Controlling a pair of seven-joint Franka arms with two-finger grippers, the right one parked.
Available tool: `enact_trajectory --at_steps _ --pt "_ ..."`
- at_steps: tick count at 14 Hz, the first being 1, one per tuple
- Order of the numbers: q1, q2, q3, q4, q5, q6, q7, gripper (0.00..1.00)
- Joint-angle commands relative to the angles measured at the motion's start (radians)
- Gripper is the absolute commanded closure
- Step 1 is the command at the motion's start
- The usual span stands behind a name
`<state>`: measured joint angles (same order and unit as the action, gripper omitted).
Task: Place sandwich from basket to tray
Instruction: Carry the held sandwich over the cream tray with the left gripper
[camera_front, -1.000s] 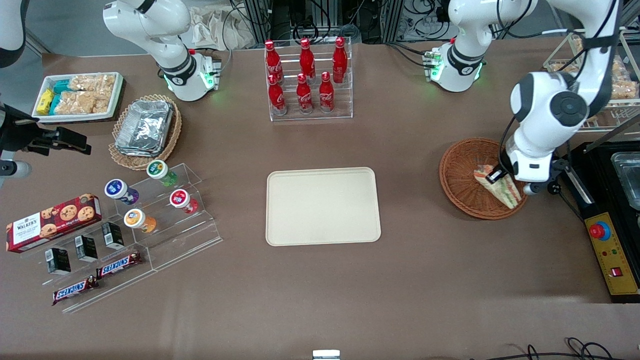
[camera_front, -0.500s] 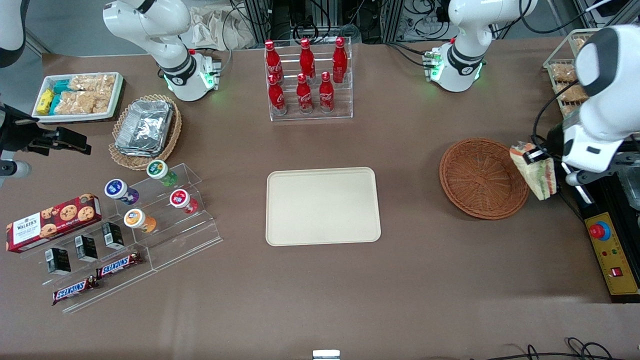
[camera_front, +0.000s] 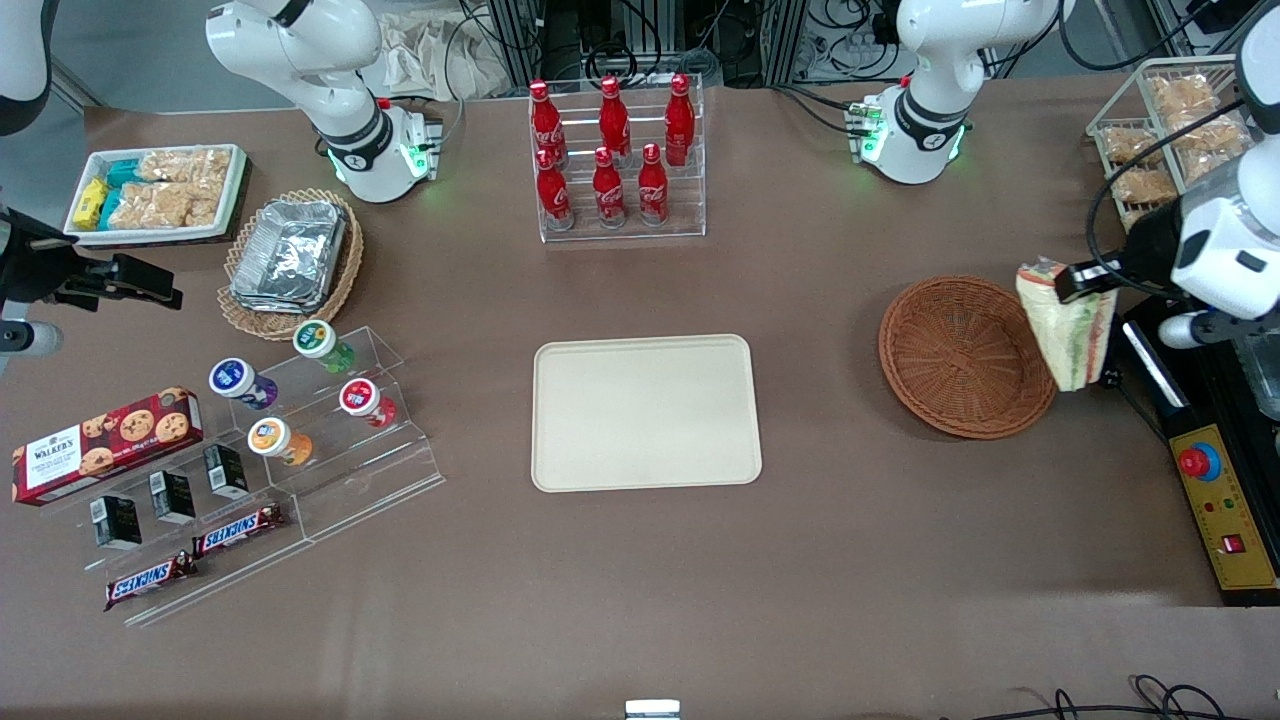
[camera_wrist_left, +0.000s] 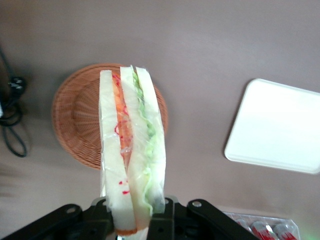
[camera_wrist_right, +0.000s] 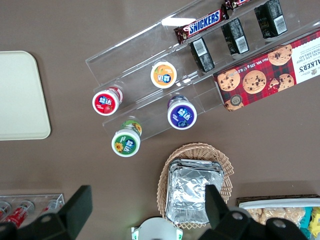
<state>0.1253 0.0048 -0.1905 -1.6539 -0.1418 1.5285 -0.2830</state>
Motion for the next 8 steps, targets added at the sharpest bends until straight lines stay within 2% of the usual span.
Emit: enact_trajectory --at_steps 1,5,7,8 --pt "-0.013 0.027 -0.105 0.039 -0.018 -0.022 -0.079 1.00" --pt "-0.015 0.076 -0.272 0.040 -0.021 0.015 -0.247 1.00" --pt "-0.032 0.124 -0.367 0.026 -0.002 0.105 -0.368 1.00" --pt "-0.053 0.168 -0.386 0.026 -0.002 0.146 -0.384 1.00"
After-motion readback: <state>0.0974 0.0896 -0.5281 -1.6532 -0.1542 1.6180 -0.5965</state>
